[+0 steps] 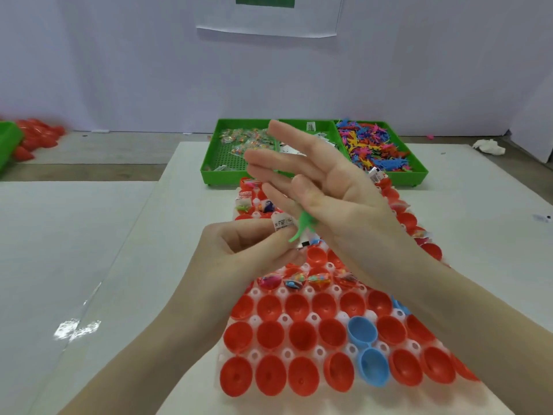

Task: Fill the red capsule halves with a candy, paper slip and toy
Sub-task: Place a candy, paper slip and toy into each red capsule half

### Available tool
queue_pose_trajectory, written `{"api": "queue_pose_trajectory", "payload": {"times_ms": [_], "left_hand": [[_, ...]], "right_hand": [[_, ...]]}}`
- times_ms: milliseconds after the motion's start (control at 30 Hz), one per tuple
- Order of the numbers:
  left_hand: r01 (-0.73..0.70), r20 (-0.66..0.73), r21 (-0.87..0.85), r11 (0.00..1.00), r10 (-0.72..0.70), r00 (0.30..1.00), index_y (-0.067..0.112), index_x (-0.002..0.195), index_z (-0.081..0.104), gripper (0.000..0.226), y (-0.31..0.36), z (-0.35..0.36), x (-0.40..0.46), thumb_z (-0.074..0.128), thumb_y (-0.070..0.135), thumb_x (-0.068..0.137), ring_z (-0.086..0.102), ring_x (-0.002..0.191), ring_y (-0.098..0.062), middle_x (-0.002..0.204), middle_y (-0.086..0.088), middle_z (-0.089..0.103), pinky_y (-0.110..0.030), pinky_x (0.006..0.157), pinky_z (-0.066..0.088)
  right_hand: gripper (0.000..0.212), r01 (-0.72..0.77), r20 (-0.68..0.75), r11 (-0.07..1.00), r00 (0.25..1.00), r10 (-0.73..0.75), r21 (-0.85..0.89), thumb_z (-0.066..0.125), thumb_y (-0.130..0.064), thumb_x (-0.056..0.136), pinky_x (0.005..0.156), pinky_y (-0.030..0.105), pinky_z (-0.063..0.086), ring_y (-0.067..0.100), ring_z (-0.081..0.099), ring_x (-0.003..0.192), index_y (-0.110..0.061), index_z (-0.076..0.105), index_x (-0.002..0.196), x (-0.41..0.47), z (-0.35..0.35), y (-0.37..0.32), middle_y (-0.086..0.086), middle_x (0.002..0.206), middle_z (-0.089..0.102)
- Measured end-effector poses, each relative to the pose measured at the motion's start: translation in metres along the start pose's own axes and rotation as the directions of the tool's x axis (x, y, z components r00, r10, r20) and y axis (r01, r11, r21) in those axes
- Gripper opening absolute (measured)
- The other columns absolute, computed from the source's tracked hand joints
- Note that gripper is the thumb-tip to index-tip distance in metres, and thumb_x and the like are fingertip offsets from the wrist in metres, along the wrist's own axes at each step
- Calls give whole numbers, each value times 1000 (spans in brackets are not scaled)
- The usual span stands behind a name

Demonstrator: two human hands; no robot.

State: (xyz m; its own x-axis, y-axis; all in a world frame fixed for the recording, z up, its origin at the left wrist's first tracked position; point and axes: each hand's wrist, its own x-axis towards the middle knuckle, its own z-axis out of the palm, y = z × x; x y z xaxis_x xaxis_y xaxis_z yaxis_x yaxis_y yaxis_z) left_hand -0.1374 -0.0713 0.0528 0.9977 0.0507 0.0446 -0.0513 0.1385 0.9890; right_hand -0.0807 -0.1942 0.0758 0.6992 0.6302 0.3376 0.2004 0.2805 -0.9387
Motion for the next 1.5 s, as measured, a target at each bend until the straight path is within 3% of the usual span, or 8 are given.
{"api": "queue_pose_trajectory", "payload": {"times_ms": [233,400,567,800,1000,1133,1267,1500], "left_hand": [[106,103,-159,982,-90,991,17,90,74,29,5,-14,-2,62,15,64,71,78,-14,86,-8,74,-13,64,53],[80,134,-203,976,-53,990,14,78,78,20,6,-20,-4,62,9,68,71,76,-16,80,-8,73,-19,66,55],[-116,17,169,979,114,993,25,82,75,20,1,-18,-9,79,26,62,69,77,-11,79,-2,73,-17,68,52],[-141,-101,247,959,170,980,24,80,74,18,-9,-27,-19,72,26,62,70,71,-14,73,-4,72,-21,68,55],[-75,-160,374,925,144,977,30,73,73,21,-26,-40,-39,65,42,59,67,67,-6,73,3,71,-10,61,48],[12,-306,379,925,113,945,33,70,73,17,-47,-39,-50,71,39,54,67,62,-2,67,9,71,-8,58,47],[44,-350,379,925,99,932,27,78,69,30,-63,-46,-54,77,2,66,68,65,-3,67,8,72,-6,61,47],[4,-319,557,830,210,924,47,80,68,40,-68,-43,-61,75,9,70,61,82,15,79,27,69,4,73,36]], "right_hand": [[51,113,83,941,992,-90,-320,31,11,93,106,17,34,6,45,126,-24,30,130,1,5,4,4,130,50],[54,79,121,936,992,-39,-343,31,12,94,105,17,36,7,47,124,-28,28,130,3,6,6,6,130,49],[59,63,105,950,994,-32,-305,34,17,90,104,19,38,7,50,121,-30,31,127,5,16,9,5,129,48],[55,-67,-15,983,998,66,-172,55,13,83,88,16,49,3,58,107,-33,46,111,6,26,22,-7,115,53],[19,-204,55,820,960,274,-534,78,-21,71,61,20,54,3,64,66,-17,74,89,0,17,36,-3,75,71],[18,-196,119,778,937,328,-598,74,-16,76,70,22,54,2,66,74,-12,75,93,-6,21,50,-9,73,71],[30,-233,151,762,906,396,-604,64,-6,83,81,19,53,4,65,86,-13,67,112,-10,21,58,-7,86,69],[25,-145,139,719,937,321,-680,68,-5,79,81,17,51,1,62,88,-12,70,103,-18,23,61,-3,91,71]]}}
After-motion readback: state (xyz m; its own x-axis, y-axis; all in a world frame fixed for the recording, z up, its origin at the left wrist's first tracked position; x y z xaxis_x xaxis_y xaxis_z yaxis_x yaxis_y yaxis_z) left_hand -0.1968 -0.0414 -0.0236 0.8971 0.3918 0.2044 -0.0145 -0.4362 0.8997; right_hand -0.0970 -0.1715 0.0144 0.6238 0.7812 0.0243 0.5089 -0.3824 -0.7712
